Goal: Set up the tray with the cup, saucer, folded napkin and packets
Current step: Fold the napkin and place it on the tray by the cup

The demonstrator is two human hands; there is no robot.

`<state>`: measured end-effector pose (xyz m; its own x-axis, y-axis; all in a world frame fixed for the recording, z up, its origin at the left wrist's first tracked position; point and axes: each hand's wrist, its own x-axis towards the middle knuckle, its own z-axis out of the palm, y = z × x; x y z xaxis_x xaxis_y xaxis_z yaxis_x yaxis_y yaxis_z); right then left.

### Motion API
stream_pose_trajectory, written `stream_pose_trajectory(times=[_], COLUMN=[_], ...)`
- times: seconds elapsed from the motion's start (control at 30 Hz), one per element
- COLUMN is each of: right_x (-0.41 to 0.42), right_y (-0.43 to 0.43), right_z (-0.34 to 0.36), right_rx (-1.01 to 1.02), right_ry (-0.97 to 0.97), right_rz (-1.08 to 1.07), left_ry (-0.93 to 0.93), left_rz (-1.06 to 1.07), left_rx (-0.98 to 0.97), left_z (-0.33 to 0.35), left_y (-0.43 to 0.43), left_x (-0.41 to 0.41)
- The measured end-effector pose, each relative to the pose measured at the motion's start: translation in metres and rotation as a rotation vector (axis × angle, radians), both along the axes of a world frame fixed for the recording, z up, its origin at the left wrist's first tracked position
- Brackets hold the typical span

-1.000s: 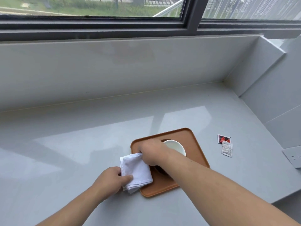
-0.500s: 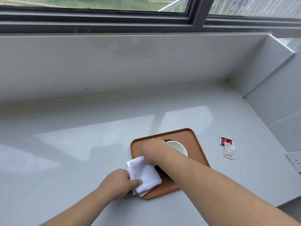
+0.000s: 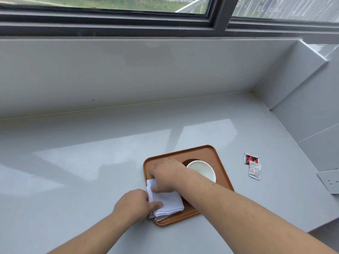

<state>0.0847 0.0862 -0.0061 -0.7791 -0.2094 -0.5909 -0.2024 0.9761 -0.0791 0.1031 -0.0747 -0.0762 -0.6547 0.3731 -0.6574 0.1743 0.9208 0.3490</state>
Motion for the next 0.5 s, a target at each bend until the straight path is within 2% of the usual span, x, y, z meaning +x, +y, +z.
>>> stream_pose_trajectory(times=[0.2,0.5], right_x=[-0.0025,-0.0063], right_y=[-0.0012,-0.0035], right_z=[0.0003,-0.0015], right_rx=[0.070,0.094], right_ry=[-0.083,-0.042], right_rz=[0.045,0.080], left_ry=[-0.039,-0.138], left_rz=[-0.080,-0.086], left_rx=[-0.015,0.036], left_z=[0.0034,0.0042], left_y=[-0.0013,-0.0074], left_x=[-0.0023,-0.0068])
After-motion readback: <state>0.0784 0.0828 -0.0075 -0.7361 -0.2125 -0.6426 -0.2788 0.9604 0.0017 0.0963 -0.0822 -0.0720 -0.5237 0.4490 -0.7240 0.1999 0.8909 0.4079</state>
